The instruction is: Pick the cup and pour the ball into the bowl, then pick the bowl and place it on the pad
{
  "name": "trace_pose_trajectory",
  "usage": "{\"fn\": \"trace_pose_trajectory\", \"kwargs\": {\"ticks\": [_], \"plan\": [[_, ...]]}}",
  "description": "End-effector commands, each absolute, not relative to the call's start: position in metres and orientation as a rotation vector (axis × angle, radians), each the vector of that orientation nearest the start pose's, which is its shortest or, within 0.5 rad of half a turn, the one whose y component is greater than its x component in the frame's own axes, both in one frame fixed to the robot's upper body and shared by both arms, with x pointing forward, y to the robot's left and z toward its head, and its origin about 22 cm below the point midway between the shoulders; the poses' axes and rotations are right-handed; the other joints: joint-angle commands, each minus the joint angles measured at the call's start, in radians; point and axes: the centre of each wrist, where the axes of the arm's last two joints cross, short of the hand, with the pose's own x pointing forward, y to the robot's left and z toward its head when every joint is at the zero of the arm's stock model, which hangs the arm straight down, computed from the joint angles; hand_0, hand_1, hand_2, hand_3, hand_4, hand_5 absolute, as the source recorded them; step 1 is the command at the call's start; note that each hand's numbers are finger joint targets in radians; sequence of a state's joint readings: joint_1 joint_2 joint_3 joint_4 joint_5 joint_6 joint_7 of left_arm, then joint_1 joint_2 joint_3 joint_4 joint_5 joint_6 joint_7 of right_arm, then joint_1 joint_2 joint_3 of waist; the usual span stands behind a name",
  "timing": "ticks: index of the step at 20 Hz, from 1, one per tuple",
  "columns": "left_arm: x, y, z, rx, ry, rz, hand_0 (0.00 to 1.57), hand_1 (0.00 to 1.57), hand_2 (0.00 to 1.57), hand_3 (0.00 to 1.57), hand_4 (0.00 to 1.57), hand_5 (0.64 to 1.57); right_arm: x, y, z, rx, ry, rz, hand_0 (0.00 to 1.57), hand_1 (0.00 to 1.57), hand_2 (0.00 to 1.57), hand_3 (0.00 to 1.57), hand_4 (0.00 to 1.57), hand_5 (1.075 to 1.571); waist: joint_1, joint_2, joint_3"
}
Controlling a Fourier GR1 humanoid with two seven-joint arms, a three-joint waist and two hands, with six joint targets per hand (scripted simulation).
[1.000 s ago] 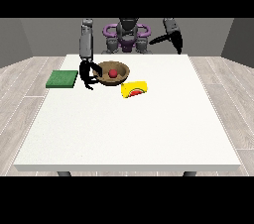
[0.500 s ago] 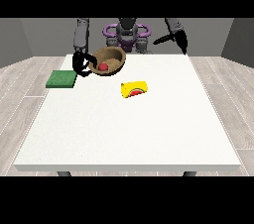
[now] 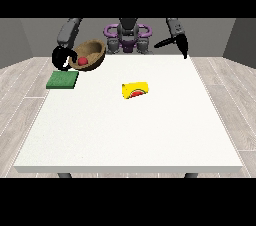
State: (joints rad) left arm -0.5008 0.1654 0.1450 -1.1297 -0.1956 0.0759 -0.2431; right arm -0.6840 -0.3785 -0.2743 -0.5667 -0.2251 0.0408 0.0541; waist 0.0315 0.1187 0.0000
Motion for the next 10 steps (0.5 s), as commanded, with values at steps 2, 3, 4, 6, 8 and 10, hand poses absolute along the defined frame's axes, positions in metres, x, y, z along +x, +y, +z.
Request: {"fn": "trace_pose_trajectory", "kwargs": {"ticks": [2, 3, 4, 6, 8, 10], "plan": [[0.350, 0.241, 0.016, 0.320, -1.851, -0.213, 0.00, 0.00, 0.00, 0.00, 0.00, 1.565, 0.376, -0.370, 0.026, -0.081, -1.267, -0.202, 1.57, 1.57, 1.57, 1.57, 1.07, 1.557, -0.039, 0.012, 0.0000], [0.345, 0.246, 0.013, 0.326, -1.847, -0.220, 0.00, 0.00, 0.00, 0.00, 0.00, 1.565, 0.360, -0.382, 0.011, -0.076, -1.257, -0.178, 1.57, 1.57, 1.57, 1.57, 1.07, 1.557, -0.032, 0.005, 0.0002], [0.350, 0.234, 0.011, 0.346, -1.903, -0.201, 0.00, 0.00, 0.00, 0.00, 0.00, 1.565, 0.375, -0.390, 0.043, -0.082, -1.287, -0.156, 1.57, 1.57, 1.57, 1.57, 1.07, 1.557, -0.057, 0.060, -0.0001], [0.363, 0.222, 0.051, 0.311, -1.979, -0.232, 0.00, 0.00, 0.00, 0.00, 0.00, 1.565, 0.360, -0.432, 0.052, -0.072, -1.361, -0.238, 1.57, 1.57, 1.57, 1.57, 1.07, 1.563, -0.006, 0.123, 0.0011], [0.364, 0.222, 0.049, 0.322, -2.012, -0.236, 0.00, 0.00, 0.00, 0.00, 0.00, 1.565, 0.362, -0.441, 0.066, -0.043, -1.394, -0.273, 1.57, 1.57, 1.57, 1.57, 1.05, 1.561, -0.013, 0.168, 0.0008], [0.361, 0.182, 0.077, 0.331, -2.104, -0.269, 0.00, 0.00, 0.00, 0.00, 0.00, 1.565, 0.346, -0.462, 0.059, -0.091, -1.469, -0.298, 1.57, 1.57, 1.57, 1.37, 1.03, 1.562, 0.026, 0.241, 0.0030]]}}
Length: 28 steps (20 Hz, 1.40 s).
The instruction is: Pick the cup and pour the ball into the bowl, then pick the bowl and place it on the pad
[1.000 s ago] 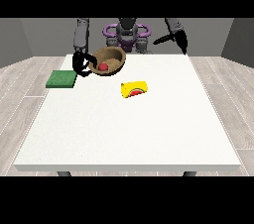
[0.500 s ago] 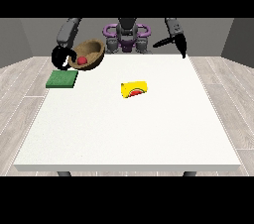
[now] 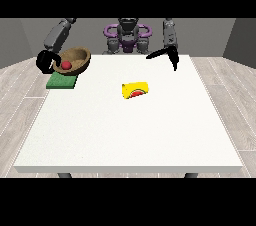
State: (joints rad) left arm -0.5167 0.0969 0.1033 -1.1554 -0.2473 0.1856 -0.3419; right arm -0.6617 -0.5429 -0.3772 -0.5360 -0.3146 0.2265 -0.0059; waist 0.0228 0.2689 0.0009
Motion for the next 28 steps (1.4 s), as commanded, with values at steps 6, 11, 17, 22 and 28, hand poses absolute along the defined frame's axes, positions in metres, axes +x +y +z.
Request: {"fn": "trace_pose_trajectory", "kwargs": {"ticks": [6, 11, 17, 22, 28], "plan": [[0.351, 0.183, 0.111, 0.358, -2.251, -0.235, 0.00, 0.00, 0.00, 0.00, 0.00, 1.563, 0.323, -0.506, 0.082, -0.184, -1.609, -0.270, 1.57, 1.57, 1.57, 0.35, 1.02, 1.569, 0.039, 0.224, 0.0029], [0.340, 0.189, 0.134, 0.360, -2.282, -0.251, 0.00, 0.00, 0.00, 0.00, 0.00, 1.563, 0.324, -0.519, 0.105, -0.199, -1.646, -0.250, 1.57, 1.57, 1.57, 0.00, 1.04, 1.569, 0.039, 0.261, 0.0020], [0.320, 0.198, 0.138, 0.357, -2.266, -0.267, 0.00, 0.00, 0.00, 0.00, 0.00, 1.563, 0.315, -0.531, 0.106, -0.229, -1.628, -0.254, 1.57, 1.57, 1.57, 0.46, 1.02, 1.571, 0.049, 0.251, 0.0015], [0.328, 0.187, 0.134, 0.382, -2.214, -0.225, 0.00, 0.00, 0.00, 0.00, 0.00, 1.566, 0.327, -0.527, 0.125, -0.139, -1.596, -0.305, 1.57, 1.57, 1.57, 0.00, 0.76, 1.568, 0.006, 0.205, 0.0004], [0.333, 0.202, 0.123, 0.327, -2.182, -0.246, 0.00, 0.00, 0.00, 0.00, 0.00, 1.566, 0.327, -0.513, 0.092, -0.185, -1.487, -0.256, 1.57, 1.57, 1.57, 1.04, 0.73, 1.570, 0.035, 0.161, -0.0003]]}}
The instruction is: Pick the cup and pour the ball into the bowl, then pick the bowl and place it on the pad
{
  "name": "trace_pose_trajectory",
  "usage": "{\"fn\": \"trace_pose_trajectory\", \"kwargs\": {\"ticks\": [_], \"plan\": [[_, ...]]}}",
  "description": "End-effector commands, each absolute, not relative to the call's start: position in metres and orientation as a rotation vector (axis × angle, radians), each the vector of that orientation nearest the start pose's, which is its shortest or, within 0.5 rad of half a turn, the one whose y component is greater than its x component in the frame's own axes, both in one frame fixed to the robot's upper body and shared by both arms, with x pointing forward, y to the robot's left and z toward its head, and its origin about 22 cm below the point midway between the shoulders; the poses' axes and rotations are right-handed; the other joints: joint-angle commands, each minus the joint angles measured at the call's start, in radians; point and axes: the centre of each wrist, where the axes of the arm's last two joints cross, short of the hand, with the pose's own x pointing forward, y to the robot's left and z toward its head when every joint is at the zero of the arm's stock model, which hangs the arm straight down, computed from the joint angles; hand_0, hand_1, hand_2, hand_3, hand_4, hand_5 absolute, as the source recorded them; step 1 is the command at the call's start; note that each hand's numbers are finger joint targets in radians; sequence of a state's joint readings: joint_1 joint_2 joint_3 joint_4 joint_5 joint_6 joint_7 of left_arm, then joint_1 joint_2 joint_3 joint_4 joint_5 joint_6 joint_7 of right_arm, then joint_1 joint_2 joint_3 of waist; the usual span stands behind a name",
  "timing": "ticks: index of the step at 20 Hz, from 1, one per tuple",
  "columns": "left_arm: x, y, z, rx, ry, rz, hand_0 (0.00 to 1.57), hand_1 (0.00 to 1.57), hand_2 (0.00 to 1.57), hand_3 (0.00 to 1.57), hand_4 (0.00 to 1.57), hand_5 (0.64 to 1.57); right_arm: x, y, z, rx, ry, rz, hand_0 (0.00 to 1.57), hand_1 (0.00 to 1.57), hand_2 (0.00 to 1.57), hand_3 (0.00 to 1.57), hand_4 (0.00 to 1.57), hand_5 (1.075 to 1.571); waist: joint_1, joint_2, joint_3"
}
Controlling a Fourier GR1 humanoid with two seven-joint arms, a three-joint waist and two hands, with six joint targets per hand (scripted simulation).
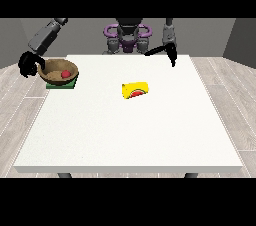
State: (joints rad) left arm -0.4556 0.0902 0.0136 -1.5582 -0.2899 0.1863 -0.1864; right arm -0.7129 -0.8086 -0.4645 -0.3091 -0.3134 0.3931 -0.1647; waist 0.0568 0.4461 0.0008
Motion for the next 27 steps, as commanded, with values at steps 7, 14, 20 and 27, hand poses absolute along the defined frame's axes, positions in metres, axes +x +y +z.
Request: {"fn": "trace_pose_trajectory", "kwargs": {"ticks": [7, 14, 20, 27], "plan": [[0.309, 0.185, 0.124, 0.315, -2.250, -0.236, 0.00, 0.00, 0.00, 0.00, 0.00, 1.565, 0.310, -0.534, 0.101, -0.263, -1.448, -0.184, 1.57, 1.57, 1.57, 1.32, 0.65, 1.552, 0.003, 0.046, 0.0008], [0.302, 0.194, 0.158, 0.320, -2.270, -0.243, 0.00, 0.00, 0.00, 0.00, 0.00, 1.566, 0.306, -0.547, 0.125, -0.498, -1.452, -0.243, 0.00, 0.00, 0.43, 0.33, 0.00, 1.481, 0.008, 0.068, 0.0011], [0.299, 0.208, 0.161, 0.339, -2.298, -0.202, 0.00, 0.00, 0.00, 0.00, 0.00, 1.568, 0.308, -0.550, 0.143, -0.460, -1.505, -0.247, 0.00, 0.00, 0.36, 0.26, 0.00, 1.489, -0.010, 0.088, 0.0008], [0.300, 0.209, 0.111, 0.335, -2.125, -0.199, 0.00, 0.00, 0.00, 0.00, 0.00, 1.569, 0.282, -0.583, 0.215, -0.350, -1.496, -0.168, 0.00, 0.00, 0.19, 0.29, 0.00, 1.503, -0.054, -0.086, -0.0020]]}}
